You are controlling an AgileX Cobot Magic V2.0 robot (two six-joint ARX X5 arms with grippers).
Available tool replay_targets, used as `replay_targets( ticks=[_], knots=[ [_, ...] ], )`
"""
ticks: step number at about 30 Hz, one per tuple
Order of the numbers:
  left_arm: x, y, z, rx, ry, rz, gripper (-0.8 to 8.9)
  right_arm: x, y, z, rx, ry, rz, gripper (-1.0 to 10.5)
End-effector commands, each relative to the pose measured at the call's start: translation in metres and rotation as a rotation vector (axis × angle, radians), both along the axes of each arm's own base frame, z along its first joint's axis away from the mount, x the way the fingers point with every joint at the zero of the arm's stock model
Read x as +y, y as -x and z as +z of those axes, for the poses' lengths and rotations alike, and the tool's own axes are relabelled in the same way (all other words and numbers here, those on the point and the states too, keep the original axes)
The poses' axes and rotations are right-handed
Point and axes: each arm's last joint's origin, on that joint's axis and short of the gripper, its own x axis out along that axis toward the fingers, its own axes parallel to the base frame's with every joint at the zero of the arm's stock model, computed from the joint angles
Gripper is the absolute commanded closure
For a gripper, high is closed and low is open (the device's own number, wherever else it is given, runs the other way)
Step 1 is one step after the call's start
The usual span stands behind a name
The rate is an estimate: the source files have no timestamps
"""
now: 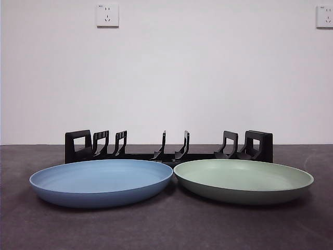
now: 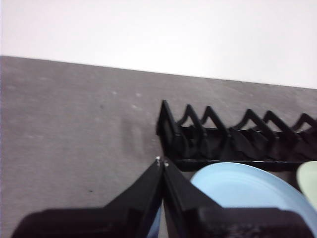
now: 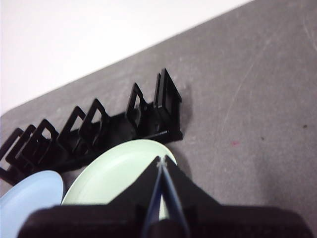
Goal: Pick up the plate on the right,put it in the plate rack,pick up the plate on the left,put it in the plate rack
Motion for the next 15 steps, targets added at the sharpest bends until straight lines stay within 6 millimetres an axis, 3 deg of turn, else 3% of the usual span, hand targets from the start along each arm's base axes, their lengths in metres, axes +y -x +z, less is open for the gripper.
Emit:
replay_targets(
  ticks=[1, 8, 15],
  knots=[
    [-0.002, -0.008, 0.013, 0.041, 0.026, -0.054, 8.2, 0.001, -0.007, 0.012, 0.055, -0.01, -0.001, 9.6],
    [-0.011, -0.041, 0.045, 0.167, 0.067, -0.313, 8.19, 0.007, -0.034, 0.028, 0.22, -0.029, 0.146, 9.6],
    [-0.028, -0.076, 0.055, 0.28, 0.091, -0.562, 7.72, 0.014, -0.064, 0.014, 0.405, -0.052, 0.289, 9.4]
  ],
)
